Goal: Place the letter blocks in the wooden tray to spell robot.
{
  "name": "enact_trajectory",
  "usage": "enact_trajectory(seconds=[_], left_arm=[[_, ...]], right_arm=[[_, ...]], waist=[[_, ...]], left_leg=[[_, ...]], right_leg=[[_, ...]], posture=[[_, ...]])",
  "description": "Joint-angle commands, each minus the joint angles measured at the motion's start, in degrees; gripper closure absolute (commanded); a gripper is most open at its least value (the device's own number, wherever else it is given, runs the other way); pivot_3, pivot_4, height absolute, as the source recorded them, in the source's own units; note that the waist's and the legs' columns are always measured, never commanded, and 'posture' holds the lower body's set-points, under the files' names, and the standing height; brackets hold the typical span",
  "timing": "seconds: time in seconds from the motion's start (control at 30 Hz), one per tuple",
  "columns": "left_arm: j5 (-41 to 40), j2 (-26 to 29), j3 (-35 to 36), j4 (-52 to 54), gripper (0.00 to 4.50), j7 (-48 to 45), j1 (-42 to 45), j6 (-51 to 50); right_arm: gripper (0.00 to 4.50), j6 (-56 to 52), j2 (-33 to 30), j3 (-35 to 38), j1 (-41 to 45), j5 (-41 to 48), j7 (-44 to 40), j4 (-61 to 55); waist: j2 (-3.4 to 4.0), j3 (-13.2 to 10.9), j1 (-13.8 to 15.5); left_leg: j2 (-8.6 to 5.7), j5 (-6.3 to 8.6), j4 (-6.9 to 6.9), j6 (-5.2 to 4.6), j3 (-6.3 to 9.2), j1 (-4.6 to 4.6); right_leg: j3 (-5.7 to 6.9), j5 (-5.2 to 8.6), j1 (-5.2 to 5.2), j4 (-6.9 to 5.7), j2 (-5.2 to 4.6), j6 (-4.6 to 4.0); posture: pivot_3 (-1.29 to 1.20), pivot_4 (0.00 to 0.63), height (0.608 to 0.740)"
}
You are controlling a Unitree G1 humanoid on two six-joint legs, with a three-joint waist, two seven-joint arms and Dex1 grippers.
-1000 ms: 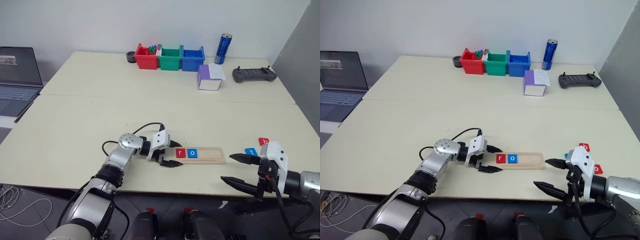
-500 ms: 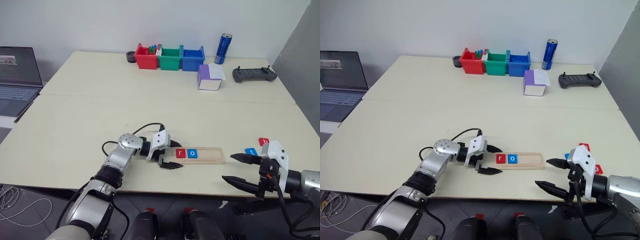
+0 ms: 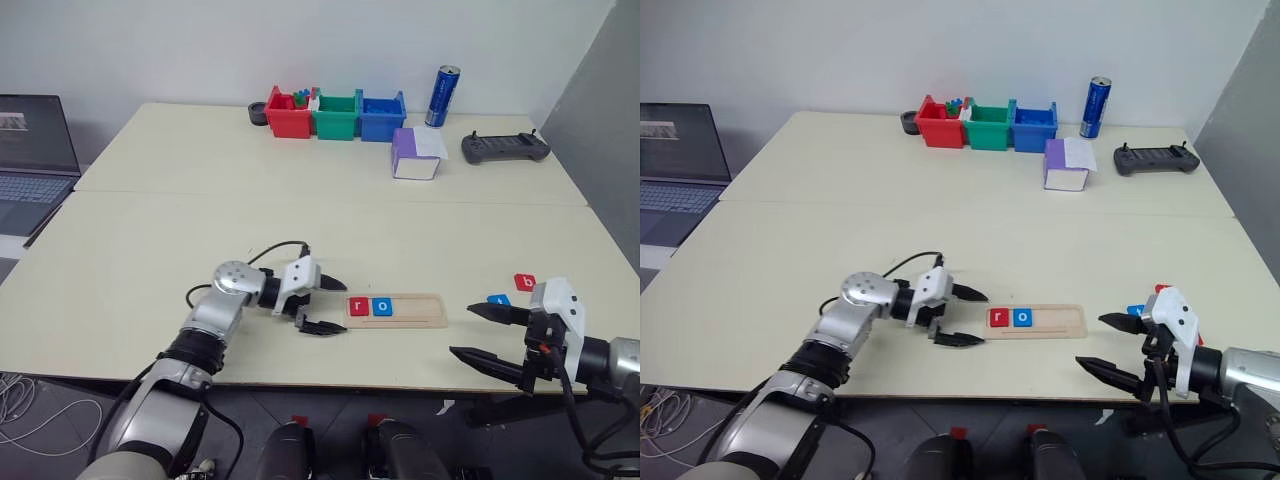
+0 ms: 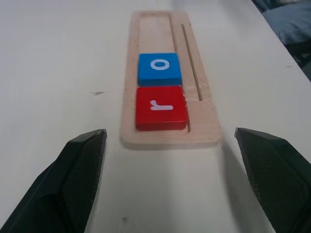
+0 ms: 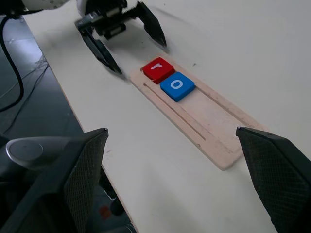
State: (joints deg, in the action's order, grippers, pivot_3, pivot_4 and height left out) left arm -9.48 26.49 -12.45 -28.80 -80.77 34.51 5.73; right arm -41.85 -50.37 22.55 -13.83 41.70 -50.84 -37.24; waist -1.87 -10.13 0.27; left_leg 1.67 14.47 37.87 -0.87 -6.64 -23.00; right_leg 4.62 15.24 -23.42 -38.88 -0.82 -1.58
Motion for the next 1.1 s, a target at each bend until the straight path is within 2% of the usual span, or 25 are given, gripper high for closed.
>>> enact_trajectory(seconds=[0.03, 0.1, 0.23, 0.33, 0.47, 0.67, 1.1], left_arm=[[-6.8, 3.4, 6.4, 3.6, 0.04, -2.9, -2.2, 0.9], [-7.9, 4.6, 8.2, 4.0, 0.04, -2.9, -2.9, 1.2], [-13.8, 8.2, 13.1, 2.2, 0.04, -6.7, -3.3, -5.0], [-14.6, 10.4, 14.1, 1.6, 0.04, -9.5, -3.6, -5.7], [-18.0, 8.1, 17.0, -3.9, 0.04, -11.5, -2.1, -1.4], [-20.9, 9.3, 11.6, -4.5, 0.04, -11.7, -2.5, -0.4], [-26.6, 15.8, 1.9, -8.9, 0.04, -11.7, -3.0, 12.1]], right_arm=[[0.0, 0.7, -1.4, 5.2, -1.0, 0.5, -1.3, 0.5], [0.0, 0.8, -1.7, 6.8, -1.6, 0.6, -1.8, 1.0], [0.0, 0.8, -2.4, 10.9, -4.3, -0.2, -3.6, 2.8], [0.0, 1.1, -3.0, 13.6, -5.4, -0.4, -5.0, 4.8], [0.0, 1.1, -3.8, 14.7, -5.5, -0.6, -6.0, 6.3], [0.0, 1.5, -4.6, 12.4, -2.8, -1.3, -6.0, 8.0], [0.0, 2.2, -4.2, 11.6, -2.2, -3.3, -7.0, 10.8]], waist=[[0.0, 0.0, -0.1], [0.0, 0.0, -0.1], [-0.01, 0.0, 0.0], [-0.01, 0.0, 0.1], [-0.01, 0.0, 0.2], [-0.04, 0.0, 0.2], [-0.04, 0.0, 0.1]], left_leg=[[0.0, 0.0, 0.0, 0.0, 0.0, 0.0], [0.01, 0.0, 0.0, 0.0, 0.0, 0.0], [0.01, 0.0, 0.0, 0.0, 0.03, 0.0], [0.0, 0.0, 0.0, 0.0, 0.03, 0.0], [-0.01, 0.0, 0.01, 0.0, 0.03, 0.0], [0.0, 0.0, 0.0, 0.0, 0.03, -0.01], [0.0, 0.01, -0.02, 0.0, 0.04, -0.01]], right_leg=[[0.0, 0.0, 0.0, 0.02, 0.0, 0.0], [0.0, 0.0, 0.0, 0.02, 0.0, -0.01], [0.03, 0.01, 0.01, 0.02, 0.0, -0.01], [0.03, 0.01, 0.01, 0.03, -0.01, -0.01], [0.03, 0.01, 0.01, 0.03, -0.02, 0.0], [0.05, 0.01, 0.01, 0.03, -0.02, 0.0], [0.05, 0.02, 0.0, 0.04, -0.02, -0.01]], posture=[[0.0, 0.15, 0.74], [0.0, 0.15, 0.74], [0.0, 0.15, 0.74], [0.0, 0.15, 0.74], [0.0, 0.15, 0.74], [0.0, 0.15, 0.74], [0.0, 0.15, 0.74]])
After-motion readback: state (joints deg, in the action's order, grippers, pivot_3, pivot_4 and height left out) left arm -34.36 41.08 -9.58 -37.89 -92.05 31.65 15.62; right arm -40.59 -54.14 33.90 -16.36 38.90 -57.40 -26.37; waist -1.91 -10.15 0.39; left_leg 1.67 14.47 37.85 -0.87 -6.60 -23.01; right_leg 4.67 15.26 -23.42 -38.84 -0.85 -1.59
